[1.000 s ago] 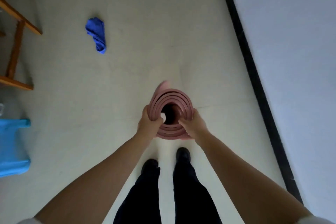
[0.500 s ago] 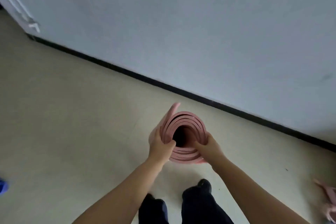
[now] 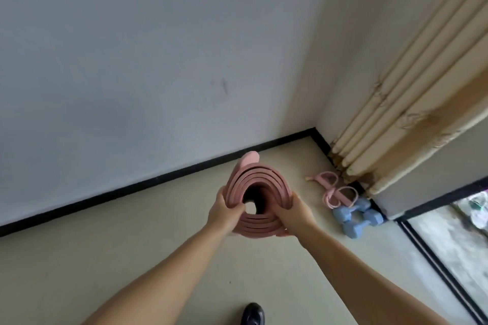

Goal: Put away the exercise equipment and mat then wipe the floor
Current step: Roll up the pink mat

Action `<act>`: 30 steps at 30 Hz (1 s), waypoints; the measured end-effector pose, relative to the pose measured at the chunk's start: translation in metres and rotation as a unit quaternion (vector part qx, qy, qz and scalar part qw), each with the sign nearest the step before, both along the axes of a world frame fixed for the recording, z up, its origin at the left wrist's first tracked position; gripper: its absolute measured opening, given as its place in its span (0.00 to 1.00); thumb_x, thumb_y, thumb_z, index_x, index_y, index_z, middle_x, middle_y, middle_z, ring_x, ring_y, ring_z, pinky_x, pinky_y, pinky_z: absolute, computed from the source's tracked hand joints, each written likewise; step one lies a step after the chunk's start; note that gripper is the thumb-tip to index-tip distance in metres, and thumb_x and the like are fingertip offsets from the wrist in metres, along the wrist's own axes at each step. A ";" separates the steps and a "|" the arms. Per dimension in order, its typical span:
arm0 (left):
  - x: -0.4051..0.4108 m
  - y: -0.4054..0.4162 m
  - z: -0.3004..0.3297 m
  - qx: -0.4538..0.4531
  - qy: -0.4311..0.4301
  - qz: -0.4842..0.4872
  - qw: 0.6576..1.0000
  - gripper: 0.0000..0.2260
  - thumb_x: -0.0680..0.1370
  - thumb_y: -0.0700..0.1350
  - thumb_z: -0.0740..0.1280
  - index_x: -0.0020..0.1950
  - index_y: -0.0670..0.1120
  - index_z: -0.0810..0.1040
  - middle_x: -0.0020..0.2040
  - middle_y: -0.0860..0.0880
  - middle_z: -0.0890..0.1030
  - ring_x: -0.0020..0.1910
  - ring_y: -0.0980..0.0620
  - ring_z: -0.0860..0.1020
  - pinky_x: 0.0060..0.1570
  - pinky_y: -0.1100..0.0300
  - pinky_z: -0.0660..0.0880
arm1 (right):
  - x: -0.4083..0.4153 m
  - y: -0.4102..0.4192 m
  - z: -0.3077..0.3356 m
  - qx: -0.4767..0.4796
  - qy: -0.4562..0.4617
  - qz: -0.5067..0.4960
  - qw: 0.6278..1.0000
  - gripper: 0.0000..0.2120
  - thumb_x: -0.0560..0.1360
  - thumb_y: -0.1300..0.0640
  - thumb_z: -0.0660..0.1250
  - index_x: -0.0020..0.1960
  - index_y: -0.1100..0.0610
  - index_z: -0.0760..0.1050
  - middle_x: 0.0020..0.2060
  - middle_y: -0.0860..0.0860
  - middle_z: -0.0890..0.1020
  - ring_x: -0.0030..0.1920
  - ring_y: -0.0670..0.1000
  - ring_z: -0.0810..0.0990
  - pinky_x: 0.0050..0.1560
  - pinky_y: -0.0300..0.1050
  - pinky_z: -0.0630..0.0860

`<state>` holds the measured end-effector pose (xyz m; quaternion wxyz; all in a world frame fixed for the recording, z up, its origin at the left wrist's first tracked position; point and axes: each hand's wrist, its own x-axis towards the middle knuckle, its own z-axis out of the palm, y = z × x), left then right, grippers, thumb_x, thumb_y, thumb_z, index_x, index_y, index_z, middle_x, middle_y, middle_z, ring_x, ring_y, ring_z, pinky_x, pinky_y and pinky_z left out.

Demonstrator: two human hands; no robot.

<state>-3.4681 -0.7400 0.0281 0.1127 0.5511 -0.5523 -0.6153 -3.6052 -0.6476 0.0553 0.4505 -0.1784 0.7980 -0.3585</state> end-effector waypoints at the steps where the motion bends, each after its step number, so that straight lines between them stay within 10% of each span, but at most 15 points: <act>1: -0.023 -0.001 0.001 0.013 0.005 -0.007 1.000 0.26 0.75 0.43 0.65 0.71 0.55 0.62 0.56 0.50 0.77 0.48 0.51 0.78 0.38 0.60 0.76 | -0.021 0.002 0.004 -0.002 0.008 -0.010 1.000 0.14 0.71 0.57 0.66 0.52 0.43 0.70 0.40 0.52 0.83 0.36 0.55 0.85 0.33 0.51 0.83; 16: -0.327 -0.136 -0.011 0.033 -0.026 -0.217 0.975 0.21 0.69 0.47 0.66 0.60 0.54 0.68 0.51 0.51 0.78 0.52 0.47 0.79 0.54 0.46 0.78 | -0.273 -0.074 -0.018 -0.002 -0.012 -0.232 0.973 0.17 0.73 0.53 0.68 0.59 0.49 0.69 0.46 0.53 0.79 0.37 0.53 0.84 0.29 0.44 0.80; 30: -0.587 -0.224 -0.041 0.007 -0.090 -0.269 0.959 0.25 0.71 0.47 0.68 0.66 0.49 0.68 0.57 0.47 0.78 0.51 0.47 0.77 0.40 0.55 0.79 | -0.513 -0.164 -0.075 0.017 -0.084 -0.334 0.939 0.27 0.64 0.50 0.74 0.58 0.60 0.69 0.47 0.58 0.81 0.37 0.57 0.83 0.26 0.45 0.79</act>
